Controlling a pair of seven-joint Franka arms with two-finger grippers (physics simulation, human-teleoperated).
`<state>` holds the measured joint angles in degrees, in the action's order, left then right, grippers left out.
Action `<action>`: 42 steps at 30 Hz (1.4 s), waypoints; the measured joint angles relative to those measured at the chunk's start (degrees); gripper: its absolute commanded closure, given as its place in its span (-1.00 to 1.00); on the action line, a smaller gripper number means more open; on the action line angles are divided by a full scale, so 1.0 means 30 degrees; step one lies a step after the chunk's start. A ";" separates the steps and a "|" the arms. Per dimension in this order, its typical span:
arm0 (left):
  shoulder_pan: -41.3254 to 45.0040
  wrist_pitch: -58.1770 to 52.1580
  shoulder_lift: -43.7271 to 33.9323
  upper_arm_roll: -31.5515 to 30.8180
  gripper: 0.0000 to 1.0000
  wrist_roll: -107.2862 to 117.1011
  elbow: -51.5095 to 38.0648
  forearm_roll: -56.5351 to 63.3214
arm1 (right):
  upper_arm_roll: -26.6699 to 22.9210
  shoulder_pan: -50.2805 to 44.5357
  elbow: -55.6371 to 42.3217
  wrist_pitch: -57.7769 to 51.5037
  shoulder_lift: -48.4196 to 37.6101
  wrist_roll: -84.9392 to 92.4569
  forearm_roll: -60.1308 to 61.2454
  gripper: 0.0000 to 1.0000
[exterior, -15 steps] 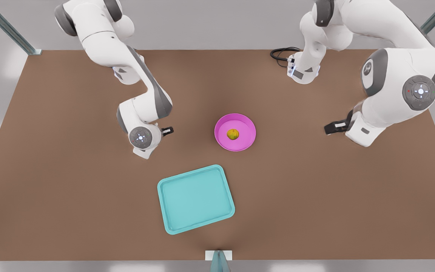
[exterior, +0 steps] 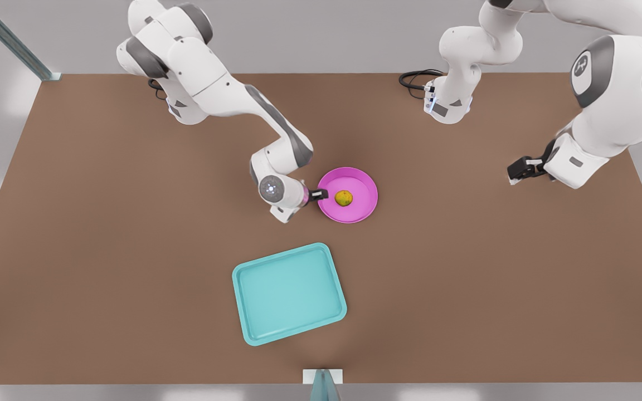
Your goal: Place the orange on the plate with the left arm and the plate on the tray with the right arm
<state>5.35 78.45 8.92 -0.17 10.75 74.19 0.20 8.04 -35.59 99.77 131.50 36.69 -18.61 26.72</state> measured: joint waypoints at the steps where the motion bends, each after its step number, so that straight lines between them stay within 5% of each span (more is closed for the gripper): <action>1: -0.0044 -0.0015 0.0032 0.0039 -1.00 -0.0037 -0.0008 0.0000 | 0.0053 -0.0023 -0.0042 0.0226 0.0162 -0.0152 0.0057 -1.00; 10: 0.0015 -0.0020 0.0135 0.0109 -1.00 -0.0290 -0.0025 -0.0061 | 0.0420 -0.0538 -0.0468 0.1297 0.1271 -0.1155 0.0198 -0.95; 11: 0.0002 -0.0013 0.0148 0.0112 -1.00 -0.0311 -0.0036 -0.0072 | 0.0422 -0.0608 -0.0467 0.1345 0.1286 -0.1226 0.0207 -0.66; 13: -0.0010 -0.0005 0.0185 0.0115 -1.00 -0.0350 -0.0048 -0.0089 | 0.0423 -0.0659 -0.0474 0.1422 0.1387 -0.1348 0.0219 -0.44; 17: -0.0001 0.0000 0.0204 0.0116 -1.00 -0.0415 -0.0054 -0.0191 | 0.0422 -0.0672 -0.0490 0.1511 0.1639 -0.1583 0.0185 -0.23; 19: 0.0009 -0.0011 0.0194 0.0120 -1.00 -0.0443 -0.0067 -0.0218 | 0.0424 -0.0653 -0.0495 0.1531 0.1688 -0.1614 0.0256 0.22; 24: 0.0003 -0.0026 0.0211 0.0116 -1.00 -0.0500 -0.0168 -0.0245 | 0.0425 -0.0642 -0.0601 0.1434 0.1626 -0.1664 0.0286 0.57; 36: 0.0004 -0.0265 0.0146 0.0179 -1.00 -0.0595 -0.0171 -0.0185 | 0.0983 -0.0430 -0.2009 0.1276 0.0772 -0.0769 0.0420 0.57; 42: 0.0005 -0.0527 0.0150 0.0194 -1.00 -0.0622 -0.0171 -0.0188 | 0.1022 0.2824 -0.3668 0.0929 0.0653 -0.0507 0.0971 0.57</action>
<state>5.37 76.87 9.37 0.42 8.88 73.68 -0.36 11.10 -27.12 88.77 134.29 38.65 -20.13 29.63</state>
